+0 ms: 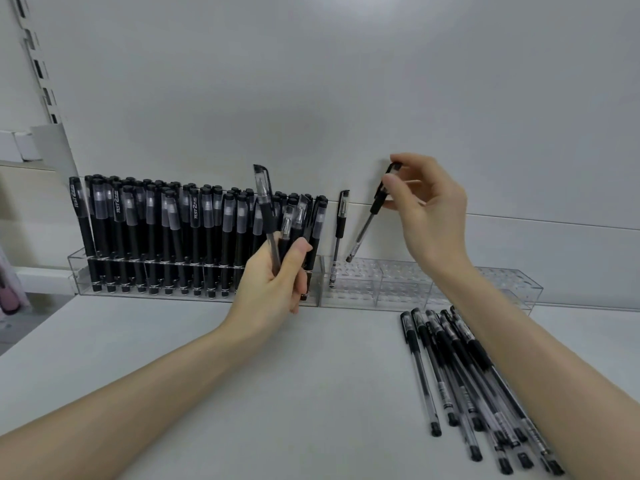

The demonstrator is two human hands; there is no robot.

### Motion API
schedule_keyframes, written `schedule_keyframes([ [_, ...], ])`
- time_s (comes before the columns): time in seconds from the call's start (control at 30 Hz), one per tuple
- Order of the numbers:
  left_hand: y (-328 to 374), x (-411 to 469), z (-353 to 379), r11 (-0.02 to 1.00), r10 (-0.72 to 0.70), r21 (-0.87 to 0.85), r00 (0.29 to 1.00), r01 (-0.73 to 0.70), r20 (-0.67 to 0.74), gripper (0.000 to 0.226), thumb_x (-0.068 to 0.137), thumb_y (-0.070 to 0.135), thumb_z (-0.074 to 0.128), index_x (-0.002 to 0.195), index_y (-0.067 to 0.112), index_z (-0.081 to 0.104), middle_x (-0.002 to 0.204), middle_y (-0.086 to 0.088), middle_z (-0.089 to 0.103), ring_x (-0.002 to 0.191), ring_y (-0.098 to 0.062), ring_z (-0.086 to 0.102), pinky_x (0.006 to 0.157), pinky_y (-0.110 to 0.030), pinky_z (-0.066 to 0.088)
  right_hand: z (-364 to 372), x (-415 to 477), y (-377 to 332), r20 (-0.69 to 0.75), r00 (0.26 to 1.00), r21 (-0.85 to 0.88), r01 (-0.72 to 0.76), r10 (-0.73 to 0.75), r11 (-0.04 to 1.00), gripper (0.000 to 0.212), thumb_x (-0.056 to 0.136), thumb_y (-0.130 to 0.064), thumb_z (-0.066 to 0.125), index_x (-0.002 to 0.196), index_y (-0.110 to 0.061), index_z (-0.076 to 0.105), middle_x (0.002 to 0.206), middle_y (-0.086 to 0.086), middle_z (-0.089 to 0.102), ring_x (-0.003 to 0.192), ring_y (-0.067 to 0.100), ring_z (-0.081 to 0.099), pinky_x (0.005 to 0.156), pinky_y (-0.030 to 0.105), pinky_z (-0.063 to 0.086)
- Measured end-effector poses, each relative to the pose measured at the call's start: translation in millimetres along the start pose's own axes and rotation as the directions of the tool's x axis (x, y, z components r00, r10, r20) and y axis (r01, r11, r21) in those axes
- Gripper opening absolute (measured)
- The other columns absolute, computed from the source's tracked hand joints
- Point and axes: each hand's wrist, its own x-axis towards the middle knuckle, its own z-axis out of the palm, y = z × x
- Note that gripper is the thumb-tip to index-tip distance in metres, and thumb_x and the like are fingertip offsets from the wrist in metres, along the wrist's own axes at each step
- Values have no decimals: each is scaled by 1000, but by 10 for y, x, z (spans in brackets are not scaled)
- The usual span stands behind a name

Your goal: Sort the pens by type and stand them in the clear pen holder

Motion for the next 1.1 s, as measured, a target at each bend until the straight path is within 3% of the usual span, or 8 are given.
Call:
schedule_keyframes([
  [0.13,8,-17,18,1000,5,2,998,-5,65,31,97,24,48,79,1,40,49,4,35,40,-11,29,42,-29,26,84,-24,100,39,999,-48,19,-17,999,18,87,-14,63,102,-25,65,84,-14,59,81,20,62,76,49,55],
  [0.23,-21,-2,20,998,29,46,994,-34,101,32,98,21,48,70,6,39,47,6,34,40,-12,31,44,-29,30,137,-38,130,103,994,-111,43,-31,993,22,87,-11,65,108,-18,64,84,-11,59,80,18,62,74,46,56],
  [0.33,-58,3,20,997,36,64,991,-44,125,24,97,21,48,82,4,54,47,8,39,45,-11,38,50,-26,41,165,-54,137,119,993,-133,30,-14,991,21,85,-10,69,102,-19,59,79,-12,57,75,15,62,71,43,57],
  [0.53,-36,-28,60,999,28,-20,989,-26,143,19,97,25,44,94,13,59,54,4,45,49,-7,43,56,-24,46,139,-17,120,126,992,-158,4,16,987,13,84,-10,70,93,-16,63,77,-4,62,73,21,65,68,41,57],
  [0.67,-29,-32,48,1000,17,-13,986,-15,164,21,96,29,45,99,14,59,54,0,43,44,-11,38,46,-27,40,155,4,105,153,988,-152,4,19,988,12,84,-9,69,94,-12,65,78,2,65,75,22,66,68,40,57],
  [0.8,-41,-29,30,1000,-8,26,985,4,171,25,96,26,48,93,4,59,52,1,41,44,-13,34,44,-26,34,151,-5,109,151,988,-177,14,13,984,11,84,-9,68,94,-14,66,78,-1,64,75,21,66,69,39,57],
  [0.97,-61,-28,34,999,-18,47,988,11,152,24,98,24,46,85,9,58,53,4,48,48,-9,47,49,-17,43,130,-4,132,113,993,-202,2,21,979,10,84,-9,68,93,-14,66,75,1,65,71,21,65,72,40,56],
  [1.1,-43,-34,37,998,-55,-1,987,56,154,24,97,29,46,91,9,59,53,2,48,45,-9,47,51,-21,48,148,-43,190,174,985,-285,40,10,958,10,84,-11,67,95,-13,67,79,2,66,75,22,64,75,44,54],
])
